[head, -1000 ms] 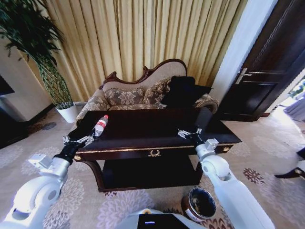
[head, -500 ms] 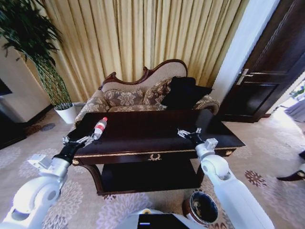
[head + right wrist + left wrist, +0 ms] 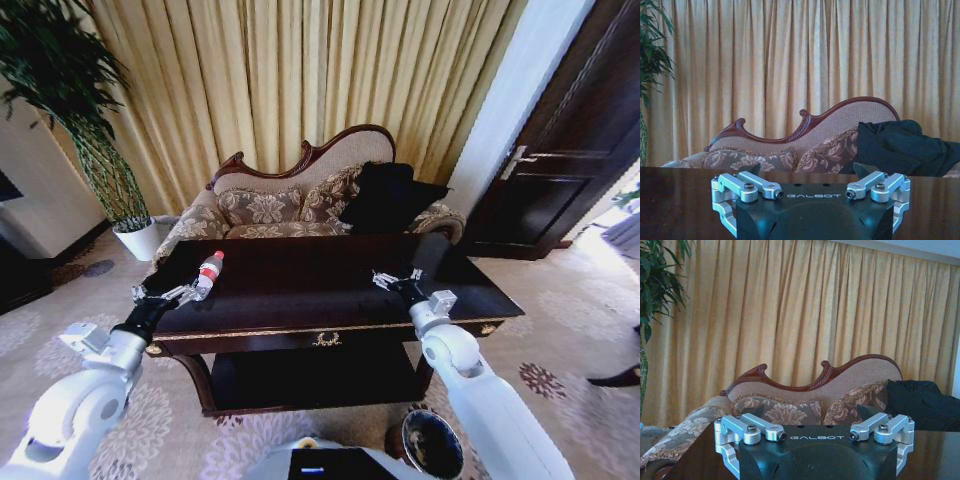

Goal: Move to the front of the table and place the trash on the table into the trash bin.

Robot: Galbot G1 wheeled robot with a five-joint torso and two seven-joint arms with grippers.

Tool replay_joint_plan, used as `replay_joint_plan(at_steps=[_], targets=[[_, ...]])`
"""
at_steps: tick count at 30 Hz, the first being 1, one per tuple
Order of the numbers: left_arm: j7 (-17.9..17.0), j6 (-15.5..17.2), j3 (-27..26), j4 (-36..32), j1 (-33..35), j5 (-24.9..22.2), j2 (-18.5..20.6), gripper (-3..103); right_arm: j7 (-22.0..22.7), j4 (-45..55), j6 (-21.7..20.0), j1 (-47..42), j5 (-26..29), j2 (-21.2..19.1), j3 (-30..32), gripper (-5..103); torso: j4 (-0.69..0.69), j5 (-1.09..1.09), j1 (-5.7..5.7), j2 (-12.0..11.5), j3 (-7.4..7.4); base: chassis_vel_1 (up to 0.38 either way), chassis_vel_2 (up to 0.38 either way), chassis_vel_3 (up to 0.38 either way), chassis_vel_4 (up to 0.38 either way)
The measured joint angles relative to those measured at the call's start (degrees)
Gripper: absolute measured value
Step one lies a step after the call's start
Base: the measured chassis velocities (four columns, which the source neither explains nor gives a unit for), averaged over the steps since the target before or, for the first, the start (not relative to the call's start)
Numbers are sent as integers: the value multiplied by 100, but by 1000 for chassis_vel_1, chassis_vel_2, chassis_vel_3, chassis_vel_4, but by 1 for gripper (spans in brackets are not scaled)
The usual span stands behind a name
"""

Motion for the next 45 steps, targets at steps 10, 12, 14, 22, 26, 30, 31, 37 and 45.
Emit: replay_joint_plan(at_steps=[10, 12, 14, 22, 26, 30, 31, 37, 45], targets=[[-534, 672, -223, 210, -381, -593, 525, 100, 57, -33, 10, 18, -37, 19, -92, 100, 1, 0, -2, 0, 0, 0, 0, 0, 0], [-622, 755, -251, 347, -518, -686, 668, 100, 59, -33, 27, -13, -38, 17, -99, 100, 0, 0, -2, 0, 0, 0, 0, 0, 0], [-800, 958, -244, 562, -740, -792, 856, 100, 59, -37, 62, -42, -38, 1, -98, 100, -1, 0, -1, 0, 0, 0, 0, 0, 0], [-1433, 2113, 333, 1172, -1707, -1298, 1507, 100, 53, -90, 154, -64, -40, -47, -75, 100, -1, 0, -1, 0, 0, 0, 0, 0, 0], [-1437, 2419, 488, 1237, -1883, -1358, 1702, 100, 36, -130, 210, -64, -61, -41, -83, 100, -1, 0, 0, 0, 0, 0, 0, 0, 0], [-1227, 2459, 599, 1348, -1992, -1362, 1857, 100, -7, -179, 259, -60, -110, -1, -119, 100, 1, 0, 0, 0, 0, 0, 0, 0, 0], [-1227, 2459, 599, 1348, -1992, -1362, 1857, 100, -7, -179, 259, -60, -110, -1, -119, 100, 1, 0, 0, 0, 0, 0, 0, 0, 0], [-811, 2450, 753, 1608, -2028, -1294, 2021, 100, -18, -200, 284, 34, -138, 43, -265, 100, 1, 0, 0, 0, 0, 0, 0, 0, 0], [-828, 2362, 1021, 1600, -2254, -1325, 1950, 100, -57, -237, 284, 103, -118, -30, -298, 100, -1, 0, 0, 0, 0, 0, 0, 0, 0]])
